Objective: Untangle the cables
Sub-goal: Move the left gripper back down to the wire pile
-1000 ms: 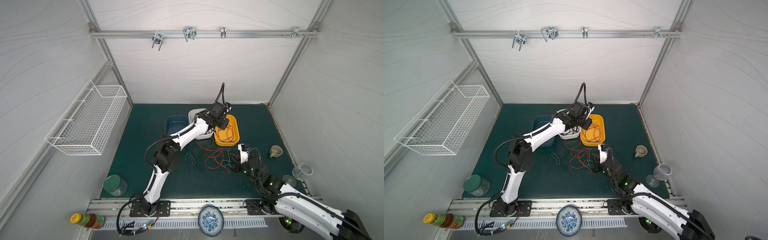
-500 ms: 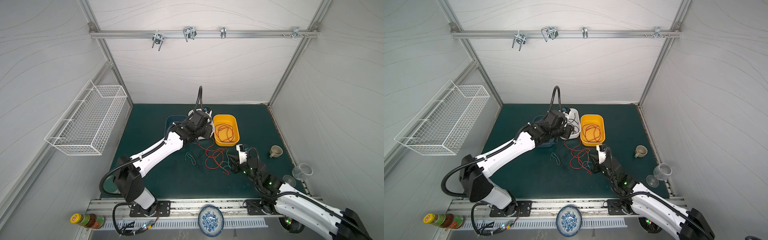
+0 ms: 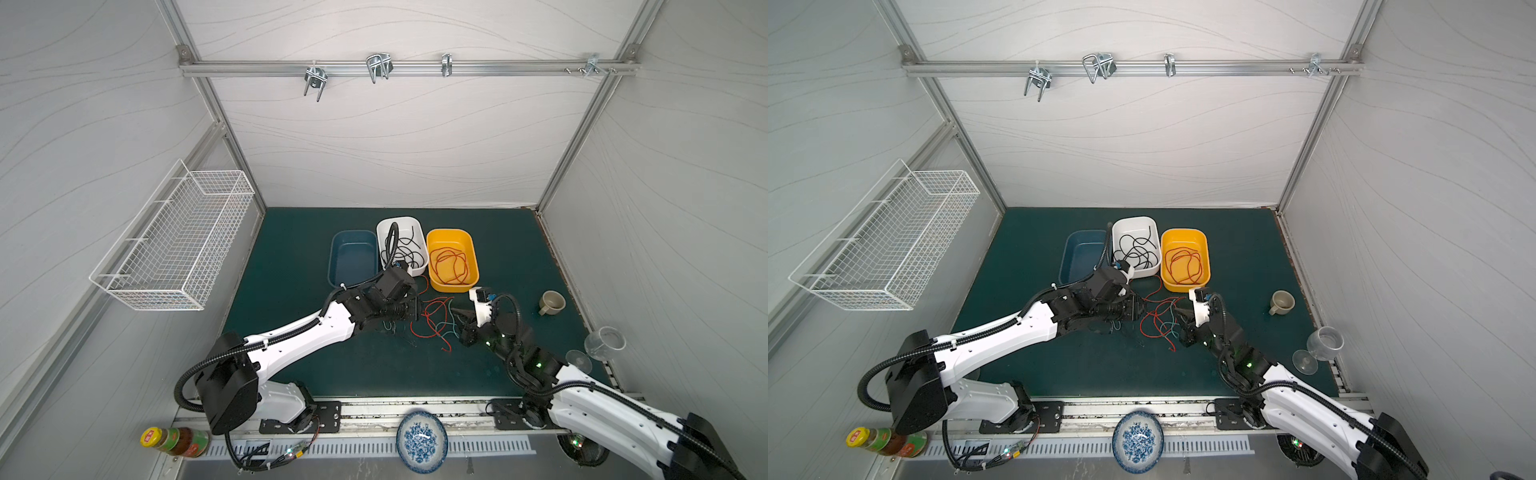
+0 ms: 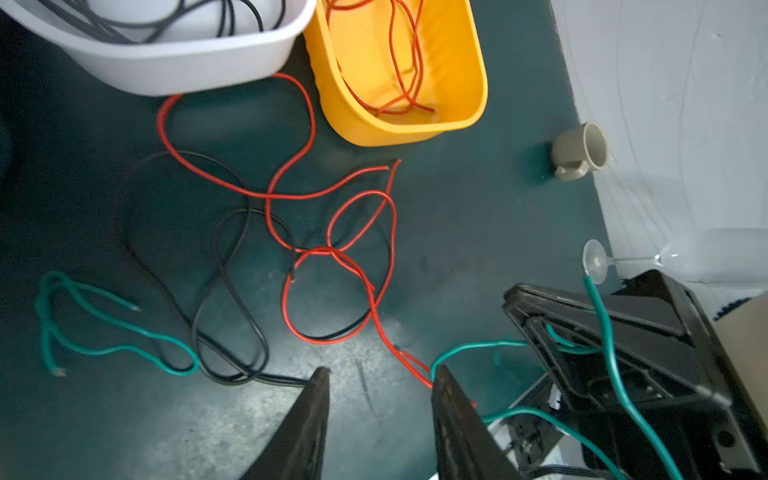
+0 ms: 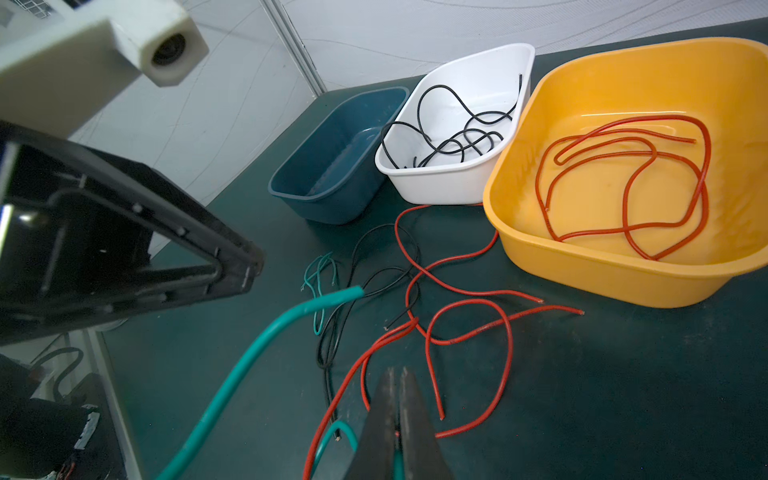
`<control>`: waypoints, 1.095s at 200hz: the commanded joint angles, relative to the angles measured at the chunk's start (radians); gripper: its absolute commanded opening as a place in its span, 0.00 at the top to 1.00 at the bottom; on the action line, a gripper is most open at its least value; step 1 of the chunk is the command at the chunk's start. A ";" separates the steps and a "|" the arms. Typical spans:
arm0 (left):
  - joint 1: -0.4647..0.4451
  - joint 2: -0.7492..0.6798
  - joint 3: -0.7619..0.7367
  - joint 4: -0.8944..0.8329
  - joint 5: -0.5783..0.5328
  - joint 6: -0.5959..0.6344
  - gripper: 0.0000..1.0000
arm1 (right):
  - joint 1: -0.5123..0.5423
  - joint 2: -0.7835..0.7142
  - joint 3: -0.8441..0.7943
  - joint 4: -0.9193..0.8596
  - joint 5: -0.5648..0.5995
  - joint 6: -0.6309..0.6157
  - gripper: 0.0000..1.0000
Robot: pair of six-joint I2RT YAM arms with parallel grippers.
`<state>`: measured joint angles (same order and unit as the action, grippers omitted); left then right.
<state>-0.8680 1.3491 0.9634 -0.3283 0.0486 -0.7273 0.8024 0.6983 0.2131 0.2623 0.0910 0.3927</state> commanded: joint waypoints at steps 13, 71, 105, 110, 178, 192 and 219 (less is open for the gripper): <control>-0.012 0.030 -0.050 0.163 0.085 -0.187 0.58 | -0.006 -0.019 -0.001 0.035 -0.013 -0.013 1.00; -0.041 0.097 -0.090 0.240 0.131 -0.284 0.59 | -0.006 -0.019 0.001 0.033 -0.018 -0.014 1.00; -0.050 0.127 -0.106 0.273 0.134 -0.320 0.59 | -0.005 -0.025 -0.001 0.028 -0.016 -0.014 1.00; -0.051 0.131 -0.106 0.277 0.135 -0.324 0.59 | -0.006 -0.024 -0.001 0.029 -0.016 -0.014 1.00; -0.060 0.181 -0.108 0.281 0.130 -0.348 0.60 | -0.006 -0.019 -0.001 0.030 -0.013 -0.014 1.00; -0.060 0.191 -0.107 0.285 0.128 -0.355 0.61 | -0.006 -0.018 -0.001 0.031 -0.013 -0.014 1.00; -0.062 0.215 -0.100 0.303 0.131 -0.366 0.66 | -0.006 -0.017 -0.001 0.031 -0.013 -0.014 1.00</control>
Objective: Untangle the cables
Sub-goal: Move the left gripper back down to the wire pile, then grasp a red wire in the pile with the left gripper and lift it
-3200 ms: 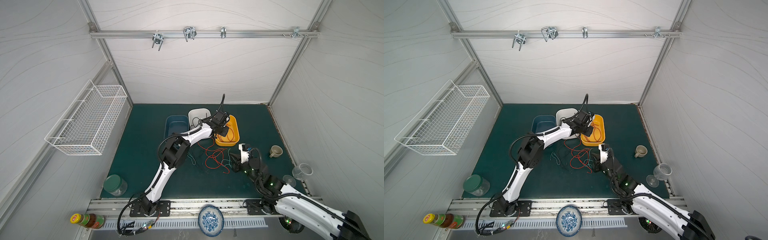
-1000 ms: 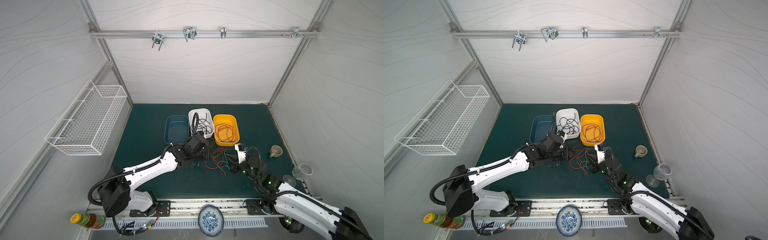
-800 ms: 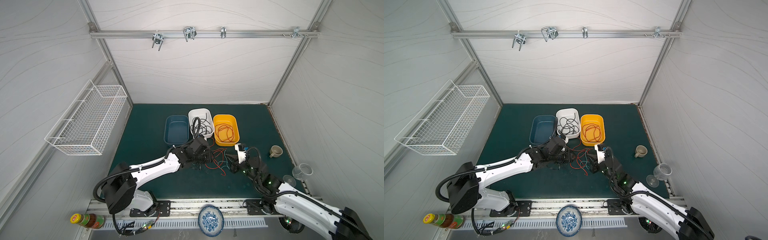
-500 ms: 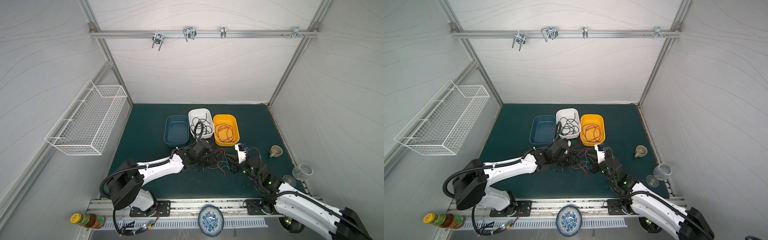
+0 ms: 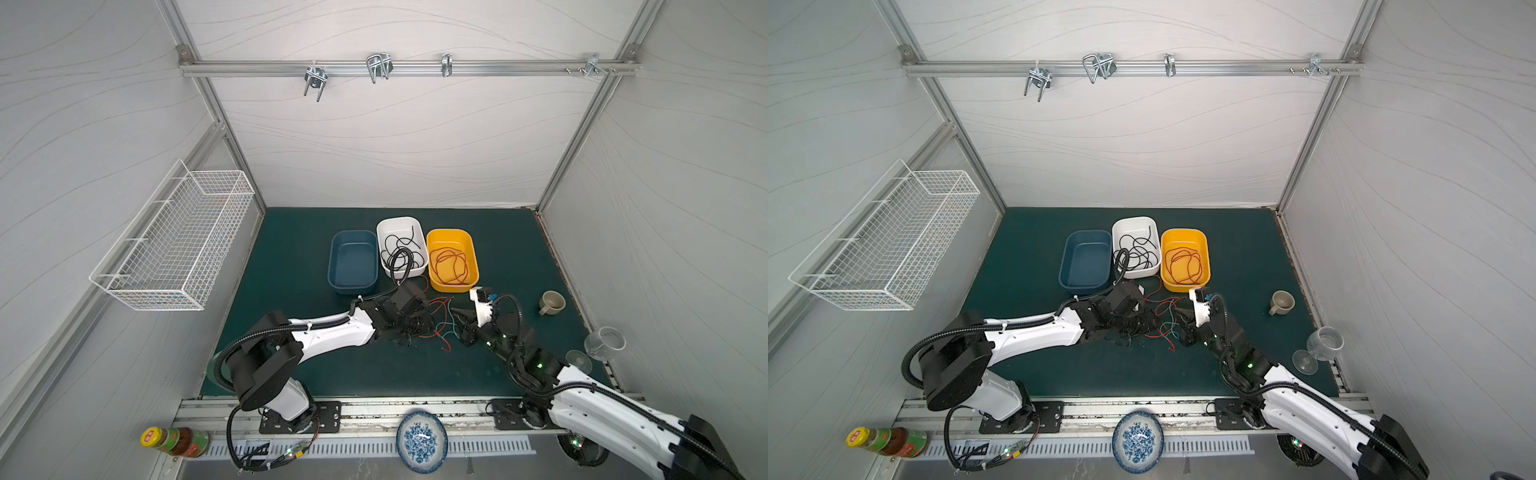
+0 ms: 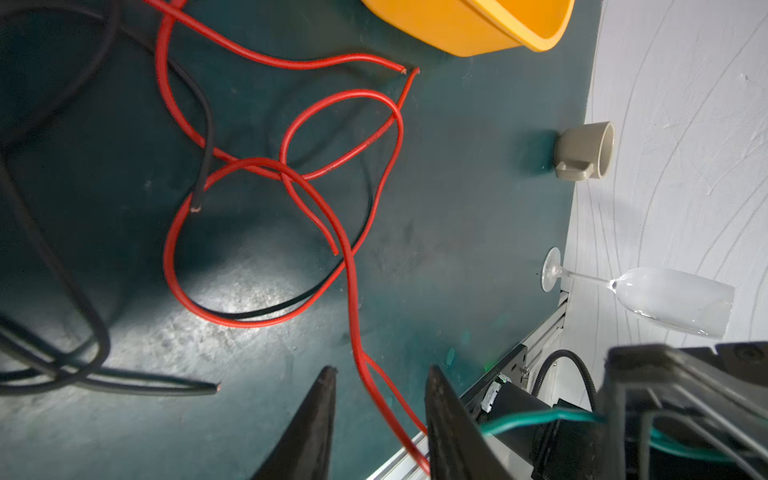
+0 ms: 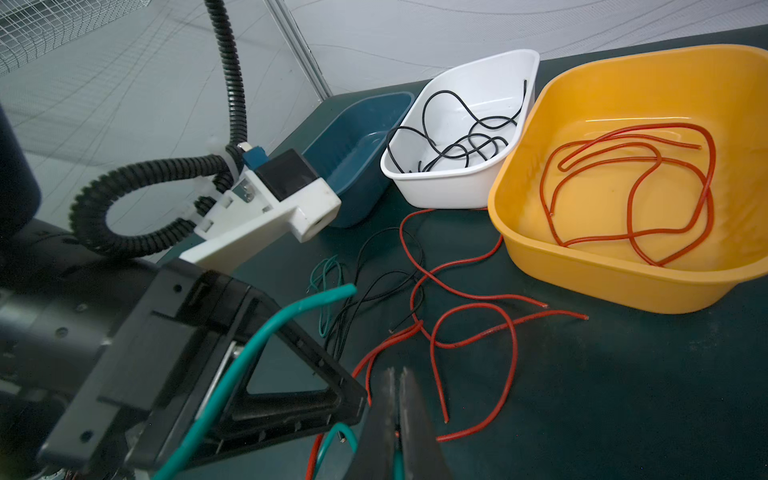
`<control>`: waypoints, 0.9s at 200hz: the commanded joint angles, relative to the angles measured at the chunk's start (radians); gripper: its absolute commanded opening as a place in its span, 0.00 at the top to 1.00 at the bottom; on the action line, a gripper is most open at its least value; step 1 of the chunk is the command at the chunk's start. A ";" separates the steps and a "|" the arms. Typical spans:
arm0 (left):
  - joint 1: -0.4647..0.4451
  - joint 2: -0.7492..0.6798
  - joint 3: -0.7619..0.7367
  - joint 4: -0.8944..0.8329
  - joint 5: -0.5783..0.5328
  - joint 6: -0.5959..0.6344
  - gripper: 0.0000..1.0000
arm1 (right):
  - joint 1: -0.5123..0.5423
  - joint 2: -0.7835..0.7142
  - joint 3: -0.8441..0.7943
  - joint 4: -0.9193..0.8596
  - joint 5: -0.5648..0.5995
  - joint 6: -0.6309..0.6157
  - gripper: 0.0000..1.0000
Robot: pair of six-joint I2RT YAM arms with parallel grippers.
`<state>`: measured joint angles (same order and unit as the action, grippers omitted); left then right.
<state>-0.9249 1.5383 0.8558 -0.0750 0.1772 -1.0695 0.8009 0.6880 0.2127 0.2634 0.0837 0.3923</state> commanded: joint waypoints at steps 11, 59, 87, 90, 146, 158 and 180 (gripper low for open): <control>-0.005 0.032 0.008 0.055 0.001 -0.028 0.68 | -0.004 -0.008 0.000 0.028 -0.006 -0.013 1.00; -0.006 0.032 0.005 0.052 -0.010 -0.030 0.81 | -0.004 -0.014 0.000 0.022 -0.002 -0.013 1.00; 0.001 -0.003 0.011 0.014 -0.034 -0.006 0.91 | -0.004 -0.017 0.003 0.009 0.010 -0.012 1.00; 0.003 -0.008 0.013 0.008 -0.036 -0.003 0.92 | -0.004 -0.020 0.004 0.008 0.012 -0.012 1.00; 0.073 -0.210 0.008 -0.159 -0.087 0.089 1.00 | -0.005 -0.038 0.006 -0.028 0.059 -0.006 1.00; 0.093 -0.264 0.007 -0.202 -0.089 0.113 1.00 | -0.005 -0.036 0.008 -0.035 0.068 -0.004 1.00; 0.127 -0.367 0.020 -0.309 -0.106 0.175 1.00 | -0.005 -0.029 0.010 -0.040 0.076 -0.002 1.00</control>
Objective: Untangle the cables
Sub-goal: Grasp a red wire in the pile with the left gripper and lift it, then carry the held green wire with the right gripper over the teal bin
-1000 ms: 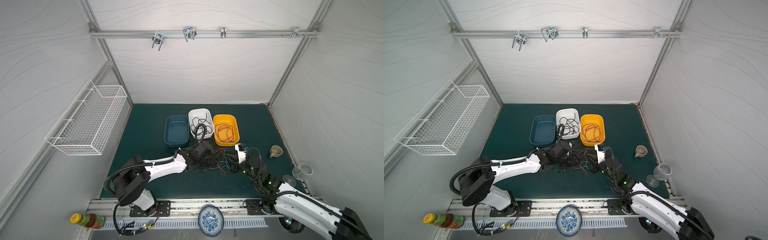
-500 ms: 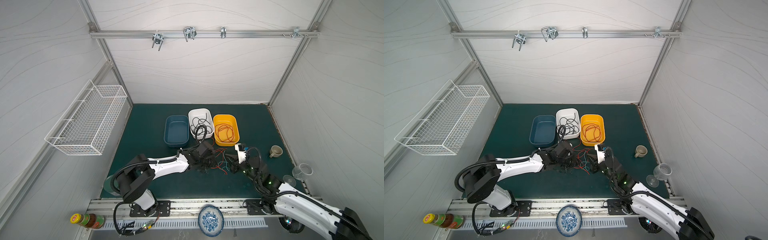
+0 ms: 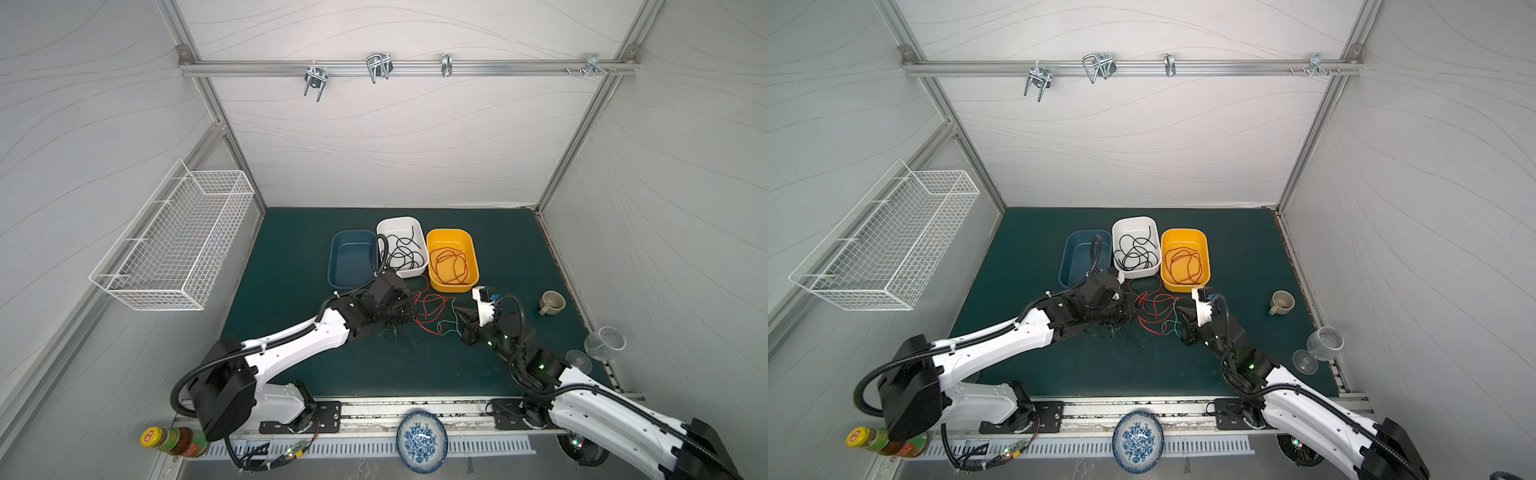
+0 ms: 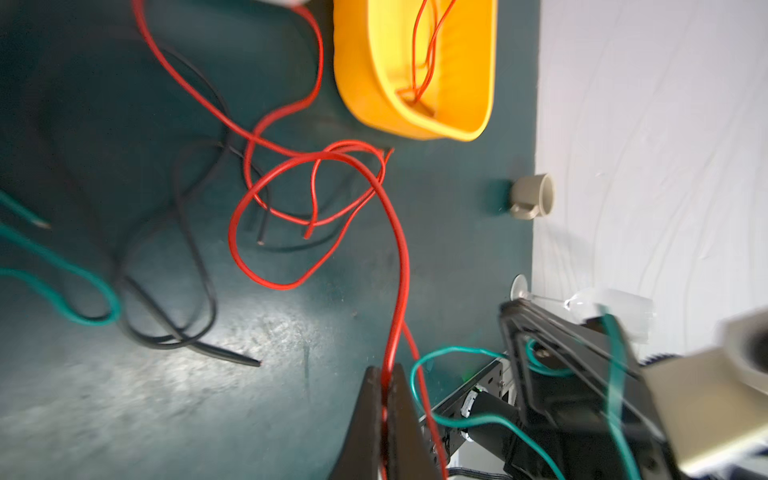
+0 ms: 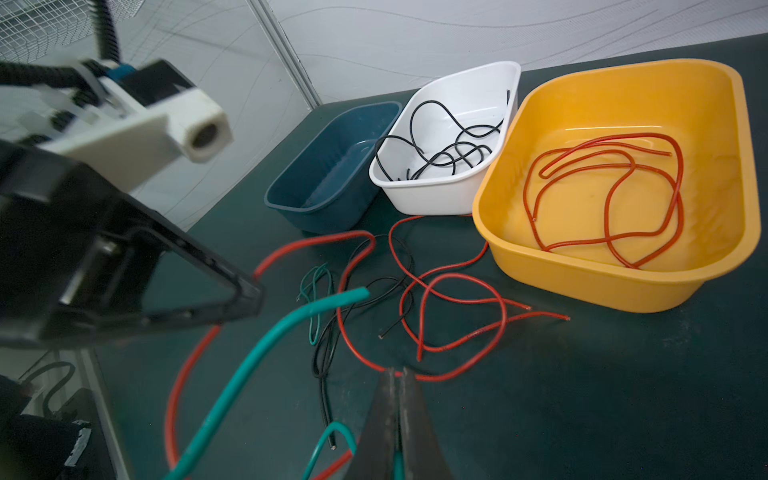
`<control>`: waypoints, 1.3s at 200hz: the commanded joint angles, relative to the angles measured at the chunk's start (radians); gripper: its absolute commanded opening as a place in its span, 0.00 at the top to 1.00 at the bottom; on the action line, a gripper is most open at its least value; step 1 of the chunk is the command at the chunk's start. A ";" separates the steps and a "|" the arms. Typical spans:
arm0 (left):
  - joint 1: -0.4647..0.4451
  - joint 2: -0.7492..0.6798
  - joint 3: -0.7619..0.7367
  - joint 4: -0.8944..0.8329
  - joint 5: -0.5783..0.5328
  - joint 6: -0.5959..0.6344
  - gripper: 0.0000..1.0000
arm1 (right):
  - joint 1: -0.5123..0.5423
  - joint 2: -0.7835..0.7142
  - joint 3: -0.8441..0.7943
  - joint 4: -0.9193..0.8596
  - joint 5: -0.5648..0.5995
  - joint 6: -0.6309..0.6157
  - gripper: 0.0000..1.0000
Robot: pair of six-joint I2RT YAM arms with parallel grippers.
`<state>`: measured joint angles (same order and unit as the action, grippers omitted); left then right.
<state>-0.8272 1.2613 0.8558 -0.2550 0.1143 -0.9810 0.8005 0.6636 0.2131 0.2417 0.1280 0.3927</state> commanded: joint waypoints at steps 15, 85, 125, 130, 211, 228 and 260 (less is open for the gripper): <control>0.045 -0.158 0.034 -0.211 -0.076 0.133 1.00 | -0.005 0.003 0.012 -0.023 0.041 -0.002 1.00; 0.114 -0.335 0.136 -0.574 -0.154 0.466 1.00 | -0.005 0.045 0.092 -0.121 0.091 -0.003 1.00; 0.117 -0.374 0.153 -0.674 -0.278 0.658 1.00 | 0.004 0.140 0.245 -0.209 0.090 0.012 1.00; 0.116 -0.387 0.146 -0.671 -0.292 0.675 1.00 | 0.008 0.162 0.269 -0.218 0.093 0.012 1.00; 0.116 -0.811 -0.186 -0.416 -0.451 0.793 1.00 | 0.103 0.642 0.750 -0.323 0.035 -0.051 1.00; 0.115 -0.882 -0.215 -0.403 -0.456 0.777 1.00 | 0.105 0.744 0.855 -0.338 0.011 -0.070 1.00; 0.115 -0.893 -0.230 -0.392 -0.469 0.769 1.00 | 0.105 0.956 1.077 -0.400 -0.020 -0.109 1.00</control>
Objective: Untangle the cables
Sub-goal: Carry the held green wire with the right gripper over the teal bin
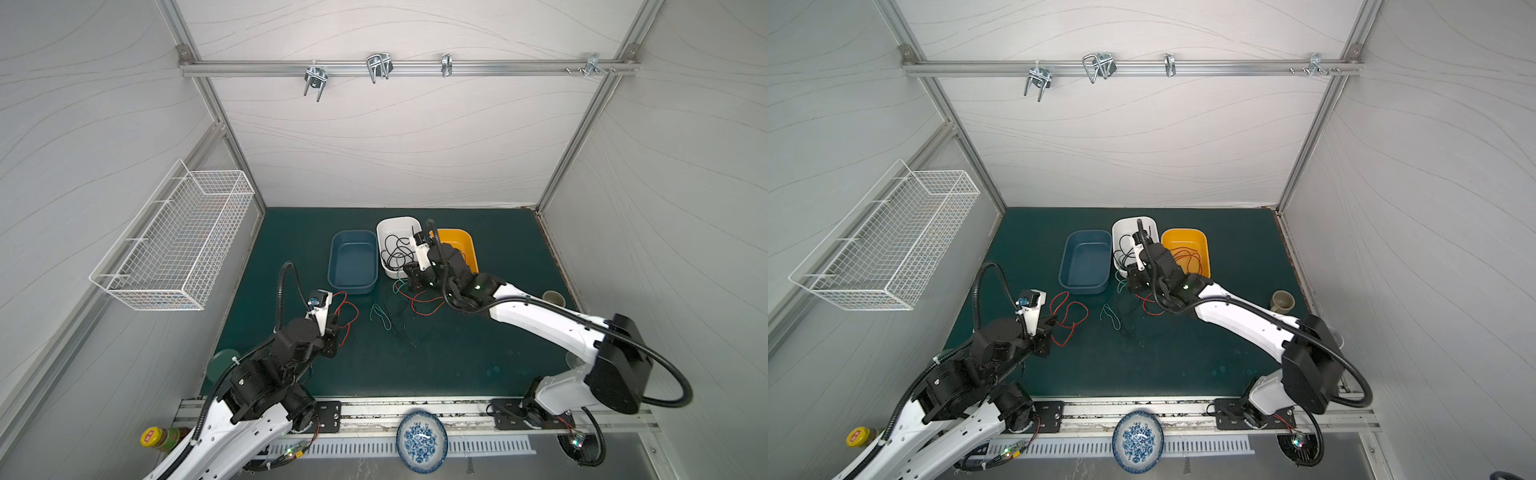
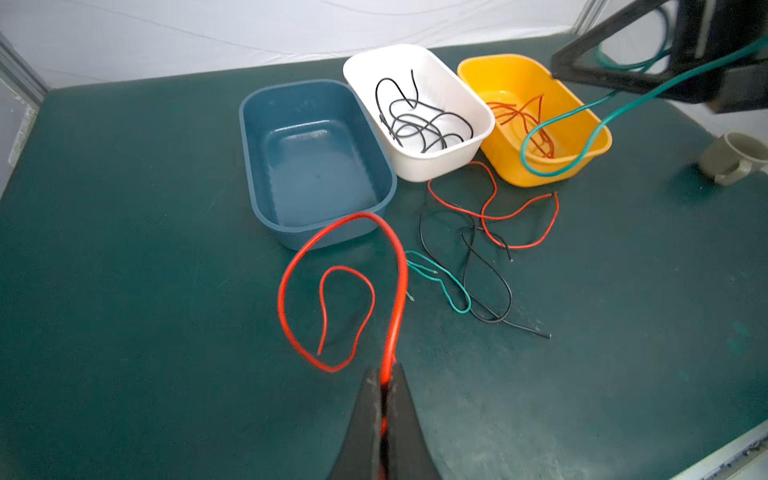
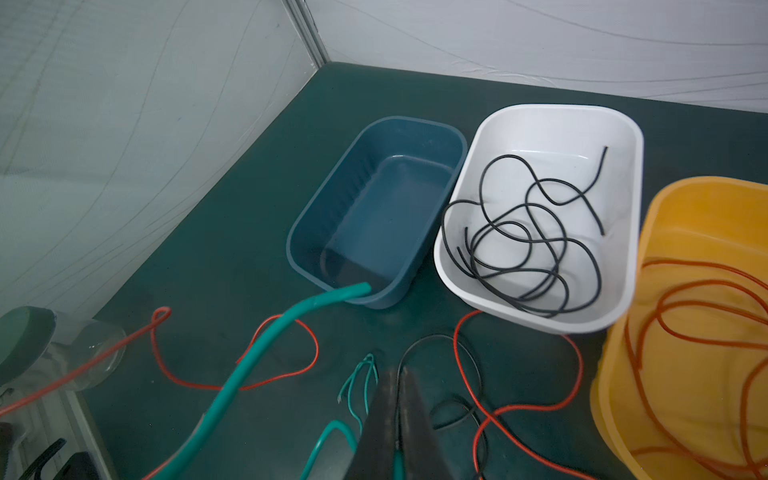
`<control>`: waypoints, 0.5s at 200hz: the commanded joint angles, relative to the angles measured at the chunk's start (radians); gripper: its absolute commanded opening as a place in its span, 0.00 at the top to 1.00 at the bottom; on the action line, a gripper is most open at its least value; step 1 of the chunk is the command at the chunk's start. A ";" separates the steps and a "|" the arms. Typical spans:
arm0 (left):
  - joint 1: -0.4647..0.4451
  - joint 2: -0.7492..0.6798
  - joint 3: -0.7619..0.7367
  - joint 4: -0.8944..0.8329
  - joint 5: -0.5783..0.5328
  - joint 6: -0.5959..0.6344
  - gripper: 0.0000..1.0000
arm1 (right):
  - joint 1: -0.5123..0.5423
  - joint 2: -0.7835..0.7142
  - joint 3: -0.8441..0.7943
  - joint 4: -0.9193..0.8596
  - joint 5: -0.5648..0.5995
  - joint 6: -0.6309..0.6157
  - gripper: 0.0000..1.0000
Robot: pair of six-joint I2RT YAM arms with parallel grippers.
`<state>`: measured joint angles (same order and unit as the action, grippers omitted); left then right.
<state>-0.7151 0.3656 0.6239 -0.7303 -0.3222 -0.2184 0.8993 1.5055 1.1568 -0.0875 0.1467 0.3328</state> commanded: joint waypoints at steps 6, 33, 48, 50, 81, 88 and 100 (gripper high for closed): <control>0.003 0.017 0.006 0.078 -0.032 0.005 1.00 | 0.006 0.149 0.175 -0.082 -0.049 -0.055 1.00; 0.003 0.076 0.019 0.072 -0.032 0.005 1.00 | 0.007 0.319 0.358 -0.138 -0.078 -0.069 1.00; 0.004 0.084 0.014 0.081 -0.032 0.005 1.00 | 0.006 0.403 0.454 -0.171 -0.091 -0.082 1.00; 0.003 0.084 0.013 0.082 -0.033 0.004 1.00 | 0.006 0.415 0.464 -0.173 -0.091 -0.085 1.00; 0.003 0.067 0.000 0.100 -0.052 0.010 1.00 | 0.000 0.574 0.644 -0.247 -0.099 -0.112 1.00; 0.003 0.064 -0.002 0.101 -0.053 0.013 1.00 | -0.002 0.607 0.679 -0.258 -0.111 -0.120 1.00; 0.004 0.064 -0.006 0.106 -0.056 0.015 1.00 | -0.005 0.663 0.744 -0.287 -0.117 -0.128 1.00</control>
<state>-0.7151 0.4427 0.6201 -0.6796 -0.3496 -0.2153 0.8989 2.0823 1.7947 -0.2783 0.0605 0.2489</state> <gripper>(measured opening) 0.048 0.051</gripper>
